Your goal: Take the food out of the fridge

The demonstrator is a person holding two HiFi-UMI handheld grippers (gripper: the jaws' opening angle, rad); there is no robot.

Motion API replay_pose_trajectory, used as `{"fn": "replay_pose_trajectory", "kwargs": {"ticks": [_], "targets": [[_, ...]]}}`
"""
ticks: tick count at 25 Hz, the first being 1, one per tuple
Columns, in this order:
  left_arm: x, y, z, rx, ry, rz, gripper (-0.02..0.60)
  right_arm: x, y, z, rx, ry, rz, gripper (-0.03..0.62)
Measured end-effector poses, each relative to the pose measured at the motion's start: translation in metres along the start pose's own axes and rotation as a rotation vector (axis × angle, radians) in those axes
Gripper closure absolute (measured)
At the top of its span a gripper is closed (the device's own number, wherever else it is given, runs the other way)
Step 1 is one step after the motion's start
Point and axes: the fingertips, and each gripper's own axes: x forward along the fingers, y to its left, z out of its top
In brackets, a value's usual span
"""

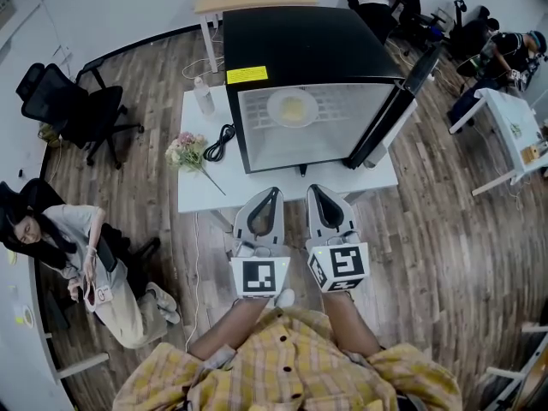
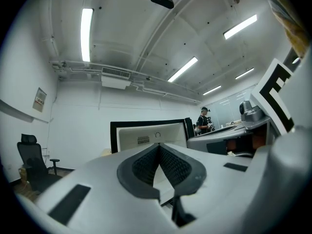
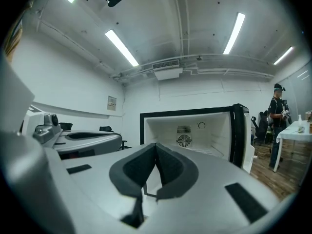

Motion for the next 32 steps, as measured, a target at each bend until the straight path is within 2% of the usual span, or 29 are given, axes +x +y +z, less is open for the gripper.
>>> {"fn": "replay_pose_trajectory", "kwargs": {"ticks": [6, 10, 15, 18, 25, 29, 32], "targets": [[0.024, 0.010, -0.010, -0.038, 0.008, -0.007, 0.574, 0.028, -0.010, -0.003, 0.026, 0.008, 0.000, 0.588], [0.036, 0.017, -0.013, -0.013, 0.010, -0.014, 0.574, 0.051, -0.021, -0.012, 0.153, 0.016, 0.017, 0.588], [0.049, 0.025, -0.017, 0.006, 0.021, -0.023, 0.574, 0.076, -0.041, -0.020, 0.290, -0.016, -0.009, 0.588], [0.058, 0.027, -0.019, -0.001, 0.017, -0.035, 0.574, 0.092, -0.053, -0.034, 0.398, 0.003, -0.018, 0.586], [0.079, 0.032, -0.026, -0.023, 0.025, -0.060, 0.574, 0.124, -0.071, -0.065, 0.725, 0.036, 0.002, 0.571], [0.089, 0.032, -0.031, -0.036, 0.033, -0.072, 0.574, 0.138, -0.078, -0.074, 0.955, 0.023, 0.015, 0.540], [0.094, 0.033, -0.032, -0.037, 0.029, -0.081, 0.574, 0.145, -0.087, -0.079, 1.075, -0.019, 0.009, 0.526]]}}
